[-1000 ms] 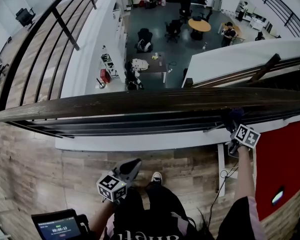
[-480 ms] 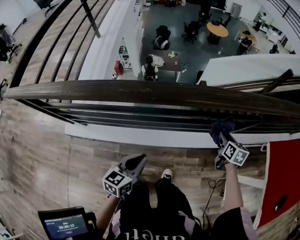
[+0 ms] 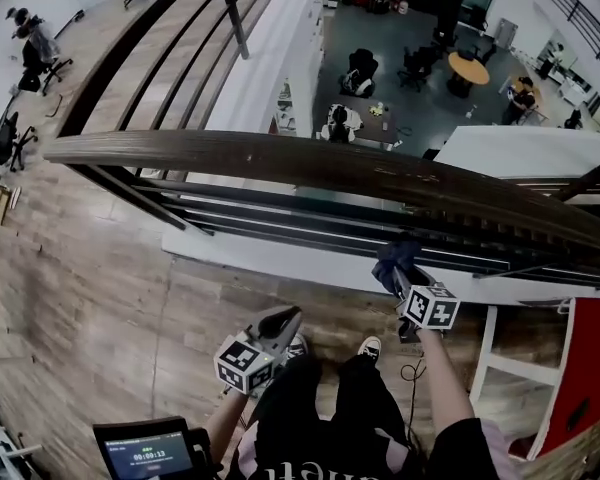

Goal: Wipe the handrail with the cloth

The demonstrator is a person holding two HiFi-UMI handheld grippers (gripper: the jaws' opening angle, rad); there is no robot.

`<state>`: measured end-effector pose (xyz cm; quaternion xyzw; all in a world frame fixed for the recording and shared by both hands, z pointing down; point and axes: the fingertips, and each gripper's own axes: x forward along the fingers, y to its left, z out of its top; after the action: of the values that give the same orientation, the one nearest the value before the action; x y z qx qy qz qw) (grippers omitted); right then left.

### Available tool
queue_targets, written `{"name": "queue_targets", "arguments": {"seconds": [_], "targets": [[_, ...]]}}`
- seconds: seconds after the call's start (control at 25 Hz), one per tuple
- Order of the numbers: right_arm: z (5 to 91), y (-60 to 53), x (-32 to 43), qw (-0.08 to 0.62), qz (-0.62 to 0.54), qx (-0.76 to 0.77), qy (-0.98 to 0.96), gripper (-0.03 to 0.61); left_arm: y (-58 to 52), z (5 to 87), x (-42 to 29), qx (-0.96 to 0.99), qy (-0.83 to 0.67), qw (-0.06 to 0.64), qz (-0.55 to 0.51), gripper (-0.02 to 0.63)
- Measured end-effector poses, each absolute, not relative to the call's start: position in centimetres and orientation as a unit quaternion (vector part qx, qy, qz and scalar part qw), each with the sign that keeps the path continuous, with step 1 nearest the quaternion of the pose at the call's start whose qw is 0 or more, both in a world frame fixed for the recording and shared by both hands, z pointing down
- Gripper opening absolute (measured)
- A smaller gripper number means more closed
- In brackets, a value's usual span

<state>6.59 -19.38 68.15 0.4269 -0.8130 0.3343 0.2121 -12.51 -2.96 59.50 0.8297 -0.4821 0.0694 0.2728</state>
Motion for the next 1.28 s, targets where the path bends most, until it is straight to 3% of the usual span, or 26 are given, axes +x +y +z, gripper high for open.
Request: {"name": "queue_targets", "arguments": {"seconds": [0.44,0.76,1.0,1.28], "targets": [[72.2,-17.6,-18.3,0.262,0.309,0.315,-0.858,0.104,1.7,64.3,-28.7,0.784,-0.547,0.288,0.060,0.005],[75.0,-17.8,-30.7,0.275,0.302,0.258,-0.875,0.104,3.2,66.8,-34.4,0.756,-0.584,0.294,0.040,0.005],[78.3,-19.2,-35.0,0.280,0.303,0.245,-0.877,0.104,5.1,69.6,-35.0,0.745,-0.589,0.309,0.046,0.005],[80.5,-22.6,-33.6,0.273,0.319,0.265,-0.868,0.104,5.9,72.7,-33.8,0.747,-0.576,0.326,0.063,0.005]]}}
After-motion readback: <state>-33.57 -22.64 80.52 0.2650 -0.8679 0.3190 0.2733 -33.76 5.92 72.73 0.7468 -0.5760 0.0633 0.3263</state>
